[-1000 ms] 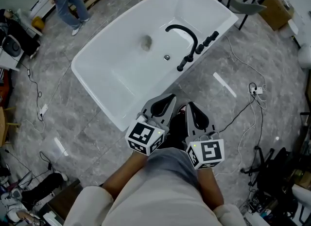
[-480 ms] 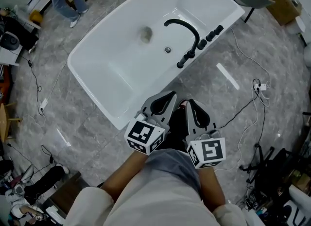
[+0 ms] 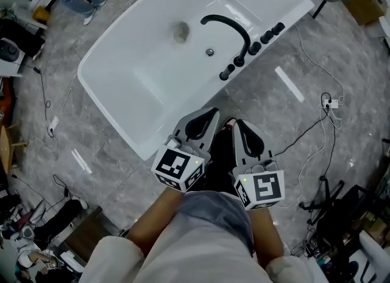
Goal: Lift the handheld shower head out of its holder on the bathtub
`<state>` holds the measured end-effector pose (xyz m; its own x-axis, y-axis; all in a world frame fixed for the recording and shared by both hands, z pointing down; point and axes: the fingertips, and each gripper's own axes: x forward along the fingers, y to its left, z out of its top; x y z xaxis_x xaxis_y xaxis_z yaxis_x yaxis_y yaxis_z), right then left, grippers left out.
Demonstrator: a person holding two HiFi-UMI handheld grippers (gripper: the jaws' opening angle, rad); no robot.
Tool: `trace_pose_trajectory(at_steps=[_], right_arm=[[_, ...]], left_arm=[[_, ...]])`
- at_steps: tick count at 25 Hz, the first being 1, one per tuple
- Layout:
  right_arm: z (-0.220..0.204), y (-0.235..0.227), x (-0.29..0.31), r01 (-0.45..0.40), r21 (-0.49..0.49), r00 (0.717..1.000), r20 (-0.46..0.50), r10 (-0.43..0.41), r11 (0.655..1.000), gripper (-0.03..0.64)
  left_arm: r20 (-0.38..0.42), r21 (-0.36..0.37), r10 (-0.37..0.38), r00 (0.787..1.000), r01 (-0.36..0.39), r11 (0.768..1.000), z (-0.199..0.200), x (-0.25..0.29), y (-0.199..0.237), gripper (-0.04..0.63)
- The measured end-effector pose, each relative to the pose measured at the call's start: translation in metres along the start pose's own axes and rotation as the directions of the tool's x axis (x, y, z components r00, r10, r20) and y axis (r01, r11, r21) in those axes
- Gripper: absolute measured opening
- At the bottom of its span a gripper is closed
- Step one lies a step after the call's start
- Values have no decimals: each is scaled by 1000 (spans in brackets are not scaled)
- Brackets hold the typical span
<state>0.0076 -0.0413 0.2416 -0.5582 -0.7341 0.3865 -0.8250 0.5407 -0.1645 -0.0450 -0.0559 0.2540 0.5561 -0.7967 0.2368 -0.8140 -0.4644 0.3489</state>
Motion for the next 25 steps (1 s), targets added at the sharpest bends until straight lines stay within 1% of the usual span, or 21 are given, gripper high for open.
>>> trace_pose_trajectory(at_steps=[7, 17, 22, 25], right_arm=[[-10, -21, 20, -9, 33, 1000, -25, 10, 999, 20], [-33, -40, 42, -38, 24, 997, -65, 39, 999, 20], [-42, -42, 53, -62, 18, 995, -80, 64, 998, 20], [-48, -44, 60, -70, 23, 994, -87, 72, 997, 20]], left_arm=[[-20, -14, 19, 1000, -20, 1000, -10, 24, 8, 6], [-53, -36, 43, 998, -45, 998, -35, 47, 24, 6], [-74, -20, 59, 996, -60, 998, -47, 55, 33, 6], [-80, -32, 58, 995, -61, 998, -56, 61, 36, 6]])
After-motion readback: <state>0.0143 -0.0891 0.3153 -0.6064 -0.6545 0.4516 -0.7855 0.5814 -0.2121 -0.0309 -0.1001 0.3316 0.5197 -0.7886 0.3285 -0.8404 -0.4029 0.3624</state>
